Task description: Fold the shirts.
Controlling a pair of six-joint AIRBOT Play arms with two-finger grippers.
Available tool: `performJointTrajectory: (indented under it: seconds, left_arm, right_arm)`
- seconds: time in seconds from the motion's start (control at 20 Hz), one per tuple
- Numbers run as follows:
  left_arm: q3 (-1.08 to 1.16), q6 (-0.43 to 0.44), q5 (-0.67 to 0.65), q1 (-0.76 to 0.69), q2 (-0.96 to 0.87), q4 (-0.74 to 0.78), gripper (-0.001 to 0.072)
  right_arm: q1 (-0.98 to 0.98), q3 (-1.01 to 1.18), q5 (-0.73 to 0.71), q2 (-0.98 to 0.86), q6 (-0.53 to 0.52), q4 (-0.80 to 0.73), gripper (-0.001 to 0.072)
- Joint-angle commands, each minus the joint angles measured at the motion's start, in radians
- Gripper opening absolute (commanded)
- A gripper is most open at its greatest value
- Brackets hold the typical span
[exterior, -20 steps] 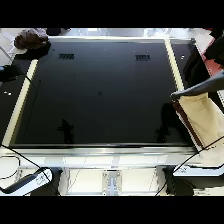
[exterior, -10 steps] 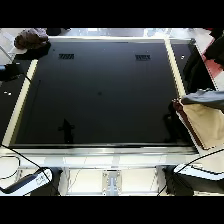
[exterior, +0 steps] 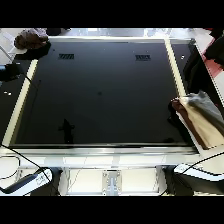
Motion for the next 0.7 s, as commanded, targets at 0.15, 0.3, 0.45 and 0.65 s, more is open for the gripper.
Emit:
performJointTrajectory:
  seconds: [0.15,0.3,0.45,0.65]
  left_arm:
    - [0.000,0.000,0.000,0.000,-0.001,0.000,0.0009]
    - [0.000,-0.005,-0.008,0.000,-0.013,0.000,0.0009]
    - [0.000,-0.034,-0.075,0.000,-0.018,-0.001,0.0009]
    - [0.000,-0.033,-0.101,0.000,-0.019,-0.007,0.0009]
  right_arm:
    - [0.116,0.031,-0.039,0.002,0.020,0.322,0.0379]
    - [0.321,0.019,-0.115,-0.002,0.013,0.468,0.0380]
    - [0.597,0.016,-0.225,-0.009,-0.029,0.383,0.0380]
    - [0.864,0.012,-0.336,-0.047,-0.033,0.189,0.0380]
